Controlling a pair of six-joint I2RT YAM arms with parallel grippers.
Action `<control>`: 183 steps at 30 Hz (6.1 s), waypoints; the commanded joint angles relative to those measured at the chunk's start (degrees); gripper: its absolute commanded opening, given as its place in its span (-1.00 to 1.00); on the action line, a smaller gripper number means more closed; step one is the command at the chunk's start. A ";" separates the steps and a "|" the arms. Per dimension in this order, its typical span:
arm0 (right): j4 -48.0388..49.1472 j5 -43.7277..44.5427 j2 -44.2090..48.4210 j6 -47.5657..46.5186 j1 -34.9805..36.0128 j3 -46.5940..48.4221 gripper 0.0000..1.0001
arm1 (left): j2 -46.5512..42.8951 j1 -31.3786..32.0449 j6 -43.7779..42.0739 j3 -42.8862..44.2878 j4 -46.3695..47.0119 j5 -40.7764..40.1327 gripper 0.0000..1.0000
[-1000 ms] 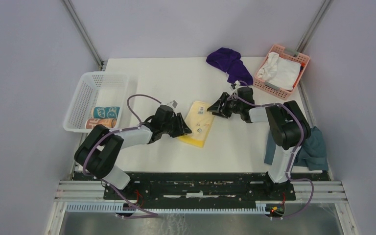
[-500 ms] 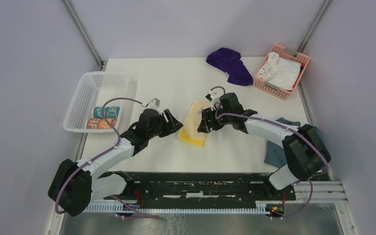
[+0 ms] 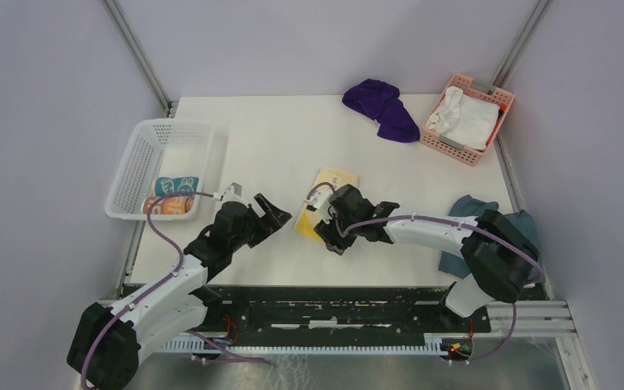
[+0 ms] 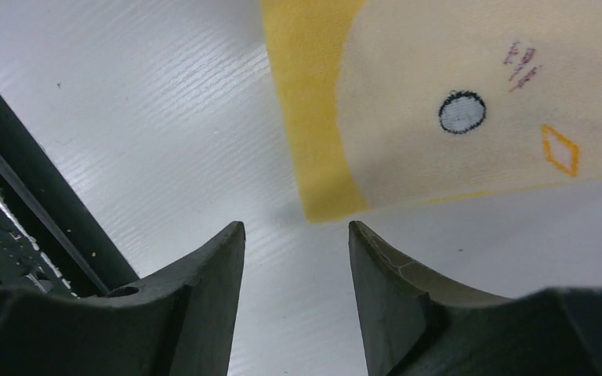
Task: Roll the towels
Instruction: Roll the towel at the center of the board.
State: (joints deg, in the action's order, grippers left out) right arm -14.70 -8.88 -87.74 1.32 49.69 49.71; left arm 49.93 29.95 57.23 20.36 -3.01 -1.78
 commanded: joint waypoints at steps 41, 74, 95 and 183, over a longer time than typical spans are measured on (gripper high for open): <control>6.22 4.47 -8.00 8.88 3.75 4.39 -0.94 | 22.71 5.01 27.04 5.75 6.83 -0.59 0.41; 9.36 -0.12 -3.07 5.25 2.90 2.38 -0.14 | 31.05 7.61 22.52 14.76 -2.43 -8.74 -0.72; 12.12 8.72 -12.15 2.98 6.09 2.34 -0.05 | 30.66 7.58 26.16 14.09 -1.38 -5.52 -0.74; -1.38 -2.49 -13.99 10.81 -3.28 9.76 -0.17 | 40.47 2.58 14.28 8.08 6.87 5.29 -0.13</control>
State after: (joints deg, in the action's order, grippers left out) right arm -15.77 -16.62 -101.30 13.82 46.59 60.23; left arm 87.59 32.60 77.06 29.50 12.16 6.39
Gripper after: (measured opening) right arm 0.399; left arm 0.428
